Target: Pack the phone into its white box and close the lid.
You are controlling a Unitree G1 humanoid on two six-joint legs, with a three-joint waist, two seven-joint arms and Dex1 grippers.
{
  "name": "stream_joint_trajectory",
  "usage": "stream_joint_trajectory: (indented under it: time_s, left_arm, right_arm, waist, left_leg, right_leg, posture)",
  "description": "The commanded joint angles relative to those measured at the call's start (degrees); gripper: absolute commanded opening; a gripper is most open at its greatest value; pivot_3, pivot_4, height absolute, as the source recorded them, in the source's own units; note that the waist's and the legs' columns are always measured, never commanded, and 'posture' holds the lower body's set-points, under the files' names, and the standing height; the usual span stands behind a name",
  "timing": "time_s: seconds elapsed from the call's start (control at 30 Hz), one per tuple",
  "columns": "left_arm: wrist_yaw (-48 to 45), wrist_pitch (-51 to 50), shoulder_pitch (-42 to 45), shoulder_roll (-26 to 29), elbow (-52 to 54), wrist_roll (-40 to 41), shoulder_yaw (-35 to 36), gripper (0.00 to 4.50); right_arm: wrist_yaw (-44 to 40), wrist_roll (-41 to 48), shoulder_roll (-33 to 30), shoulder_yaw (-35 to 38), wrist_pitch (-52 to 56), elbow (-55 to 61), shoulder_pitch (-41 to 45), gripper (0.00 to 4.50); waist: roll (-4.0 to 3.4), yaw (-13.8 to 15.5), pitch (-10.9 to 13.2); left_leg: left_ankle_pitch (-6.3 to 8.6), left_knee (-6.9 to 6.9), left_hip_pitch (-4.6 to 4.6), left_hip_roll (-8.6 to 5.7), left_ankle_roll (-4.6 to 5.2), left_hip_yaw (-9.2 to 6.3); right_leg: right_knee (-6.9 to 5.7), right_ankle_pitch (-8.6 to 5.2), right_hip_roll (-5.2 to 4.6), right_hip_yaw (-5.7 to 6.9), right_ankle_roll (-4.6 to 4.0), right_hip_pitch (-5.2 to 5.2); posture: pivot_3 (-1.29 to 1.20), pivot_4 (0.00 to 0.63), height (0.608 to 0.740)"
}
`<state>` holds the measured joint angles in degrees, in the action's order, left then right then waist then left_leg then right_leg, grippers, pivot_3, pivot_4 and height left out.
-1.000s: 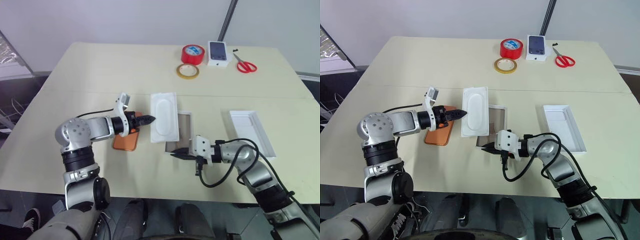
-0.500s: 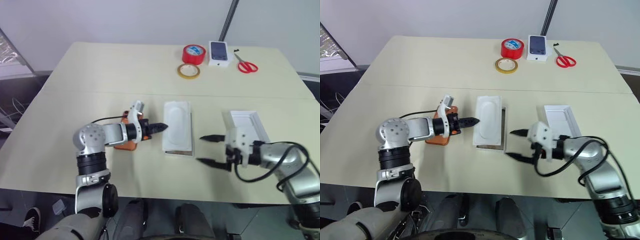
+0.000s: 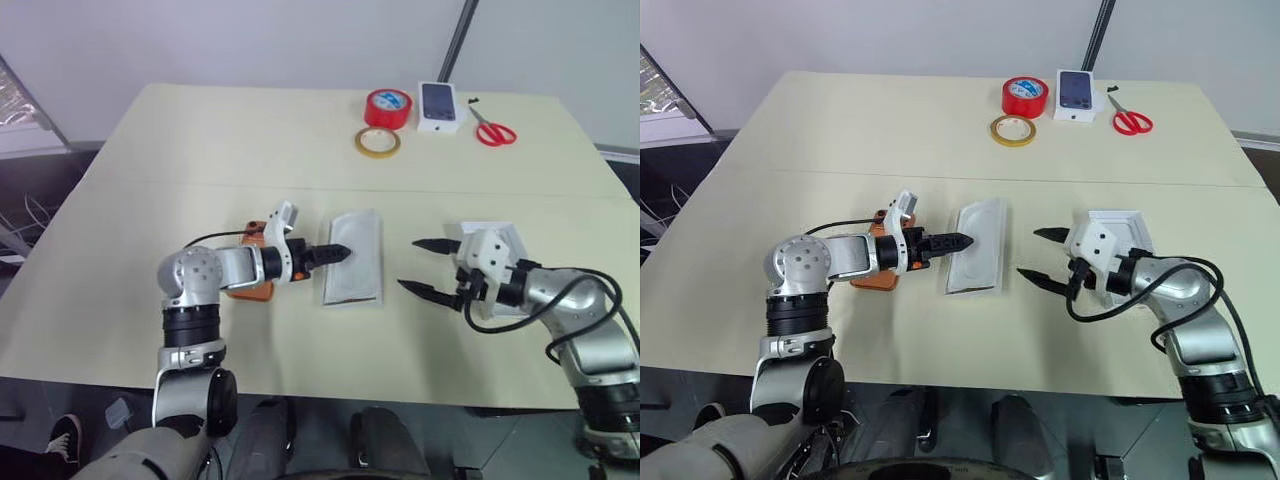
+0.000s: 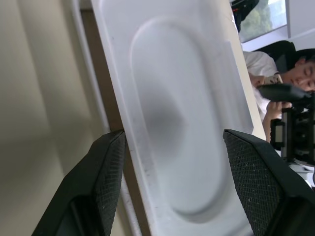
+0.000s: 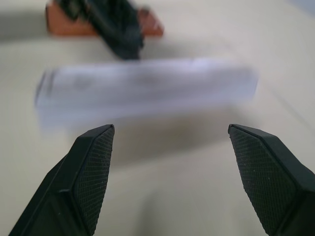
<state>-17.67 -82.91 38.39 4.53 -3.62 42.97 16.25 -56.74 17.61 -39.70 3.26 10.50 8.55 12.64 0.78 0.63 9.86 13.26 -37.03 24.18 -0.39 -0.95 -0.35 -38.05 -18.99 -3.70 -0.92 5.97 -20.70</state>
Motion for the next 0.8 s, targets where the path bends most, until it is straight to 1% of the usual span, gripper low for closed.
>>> stream_joint_trajectory:
  time_s: [0.03, 0.07, 0.13, 0.17, 0.2, 0.23, 0.27, 0.37, 0.43, 0.47, 0.53, 0.57, 0.67, 0.73, 0.77, 0.8]
  left_arm:
    - [-0.93, 4.5, 1.75, 1.57, 4.02, 0.31, 0.03, 3.47]
    - [-0.86, 5.41, 1.91, 1.69, 4.7, 0.59, 0.38, 3.47]
    - [-0.25, 5.52, 2.19, 1.23, 5.13, 1.77, 1.75, 3.47]
    - [-0.29, 5.64, 2.0, 1.38, 5.57, 1.94, 1.71, 3.47]
    - [-0.33, 5.76, 1.86, 1.48, 5.86, 1.97, 1.59, 3.47]
    - [-0.14, 4.57, 1.53, 1.48, 6.39, 2.58, 1.95, 3.47]
    - [-0.36, 4.45, 0.88, 1.97, 7.44, 2.72, 1.59, 3.47]
    - [-2.33, 8.44, -1.34, 4.75, 10.24, 1.33, -0.51, 3.47]
    - [-5.69, 16.49, -3.58, 9.11, 11.89, -3.0, -3.97, 3.47]
    - [-7.21, 19.59, -4.44, 10.91, 12.43, -4.59, -5.56, 3.47]
    - [-11.17, 27.3, -7.28, 16.19, 12.16, -9.12, -8.76, 3.47]
    - [-12.77, 30.45, -8.5, 18.13, 11.95, -10.61, -9.37, 3.47]
    - [-14.39, 34.04, -10.16, 20.87, 9.01, -11.51, -8.05, 3.47]
    - [-15.0, 36.08, -10.95, 22.26, 6.82, -12.52, -7.52, 3.47]
    - [-15.42, 37.09, -11.32, 22.95, 6.24, -12.93, -7.34, 3.47]
    - [-15.81, 38.01, -11.58, 23.5, 5.86, -13.26, -7.28, 3.47]
  right_arm:
    - [2.89, 2.68, 4.45, -0.85, 1.81, 0.43, 4.85, 3.01]
    - [3.29, 1.62, 5.48, -1.84, 1.24, -0.29, 5.66, 2.42]
    - [3.92, 0.29, 6.94, -3.23, 0.35, -1.3, 6.6, 1.49]
    - [4.4, 0.05, 7.63, -3.79, 0.27, -1.56, 7.05, 0.9]
    - [4.71, -0.12, 8.06, -4.09, 0.2, -1.79, 7.38, 0.4]
    - [4.8, -0.5, 8.75, -5.04, -0.21, -1.83, 7.71, 0.02]
    - [5.03, -1.02, 9.43, -6.04, -0.55, -2.03, 8.11, 0.02]
    - [5.55, -4.55, 10.24, -9.45, -1.5, -4.03, 9.42, 0.02]
    - [6.77, -11.39, 9.26, -13.77, -4.49, -7.04, 10.1, 0.02]
    - [7.3, -13.82, 8.98, -15.19, -5.73, -8.1, 10.28, 0.02]
    - [8.89, -19.13, 9.2, -19.07, -6.86, -10.31, 10.64, 0.02]
    - [8.92, -21.1, 9.05, -20.67, -7.86, -10.84, 10.69, 0.02]
    - [9.22, -23.85, 8.84, -22.24, -8.46, -11.66, 11.01, 0.02]
    - [8.03, -25.48, 7.39, -22.94, -8.64, -11.95, 11.3, 0.02]
    - [7.15, -26.69, 6.04, -23.32, -8.92, -12.1, 11.45, 0.02]
    - [6.44, -27.58, 4.92, -23.63, -9.19, -12.25, 11.6, 0.02]
  waist:
    - [0.0, -0.32, 0.01]
    - [0.0, -0.27, 0.0]
    - [0.0, -0.04, 0.0]
    - [0.0, 0.04, 0.0]
    - [0.0, 0.11, 0.0]
    - [0.0, 0.1, 0.0]
    - [0.0, 0.01, 0.0]
    - [0.0, -0.41, 0.01]
    - [-0.01, -0.61, 0.0]
    - [-0.01, -0.99, 0.0]
    - [-0.01, -1.28, 0.01]
    - [-0.01, -1.44, 0.01]
    - [-0.03, -1.35, 0.02]
    - [-0.03, -1.18, 0.02]
    - [-0.03, -1.14, 0.02]
    - [-0.03, -1.14, 0.02]
  left_leg:
    - [-0.02, 0.01, 0.0, 0.01, -0.03, 0.0]
    - [-0.04, 0.03, 0.0, 0.02, -0.07, 0.0]
    - [-0.04, 0.04, 0.01, 0.02, -0.08, 0.0]
    - [-0.04, 0.04, 0.01, 0.02, -0.08, 0.0]
    - [-0.04, 0.04, 0.04, 0.01, -0.08, 0.0]
    - [-0.04, 0.02, 0.06, 0.0, -0.08, 0.0]
    - [-0.05, 0.01, 0.09, -0.02, -0.08, 0.0]
    - [-0.04, 0.01, 0.11, -0.01, -0.07, 0.0]
    - [-0.06, 0.05, 0.11, 0.01, -0.1, 0.0]
    - [-0.07, 0.07, 0.1, 0.03, -0.11, 0.0]
    - [-0.1, 0.15, 0.1, 0.03, -0.17, 0.01]
    - [-0.11, 0.17, 0.1, 0.03, -0.19, 0.02]
    - [-0.12, 0.21, 0.14, 0.03, -0.2, 0.07]
    - [-0.11, 0.19, 0.14, 0.03, -0.18, 0.05]
    - [0.03, 0.19, 0.14, 0.02, 0.05, 0.04]
    - [0.04, 0.17, 0.14, 0.01, 0.07, 0.03]
  right_leg:
    - [-0.01, 0.0, 0.01, -0.01, 0.0, -0.02]
    - [-0.02, 0.0, 0.01, -0.01, 0.0, -0.04]
    - [-0.02, 0.0, 0.01, 0.0, 0.0, -0.04]
    - [0.0, 0.0, 0.01, 0.01, 0.0, -0.04]
    - [0.01, 0.0, 0.0, 0.01, 0.0, -0.04]
    - [0.01, 0.0, -0.01, 0.01, 0.0, -0.05]
    - [0.0, 0.0, -0.02, 0.01, 0.0, -0.07]
    - [-0.02, 0.0, -0.01, -0.01, 0.0, -0.14]
    - [-0.06, 0.0, 0.02, -0.01, 0.0, -0.19]
    - [-0.07, 0.0, 0.04, -0.01, 0.0, -0.21]
    - [-0.06, 0.0, 0.05, -0.02, -0.02, -0.24]
    - [-0.06, 0.0, 0.04, -0.04, -0.02, -0.26]
    - [-0.06, 0.0, 0.02, -0.09, -0.03, -0.36]
    - [-0.05, 0.01, -0.02, -0.06, -0.05, -0.32]
    - [-0.05, 0.02, -0.04, -0.05, -0.06, -0.31]
    - [-0.05, 0.02, -0.07, -0.04, -0.06, -0.3]
  posture:
    - [0.0, 0.15, 0.74]
    - [0.0, 0.15, 0.74]
    - [0.0, 0.15, 0.74]
    - [0.0, 0.15, 0.74]
    - [0.0, 0.15, 0.74]
    - [0.0, 0.15, 0.74]
    - [0.0, 0.15, 0.74]
    - [0.0, 0.15, 0.74]
    - [0.0, 0.15, 0.74]
    - [0.0, 0.15, 0.74]
    - [0.0, 0.15, 0.74]
    - [0.0, 0.15, 0.74]
    - [0.0, 0.15, 0.74]
    - [0.0, 0.15, 0.74]
    - [0.0, 0.15, 0.74]
    - [0.0, 0.15, 0.74]
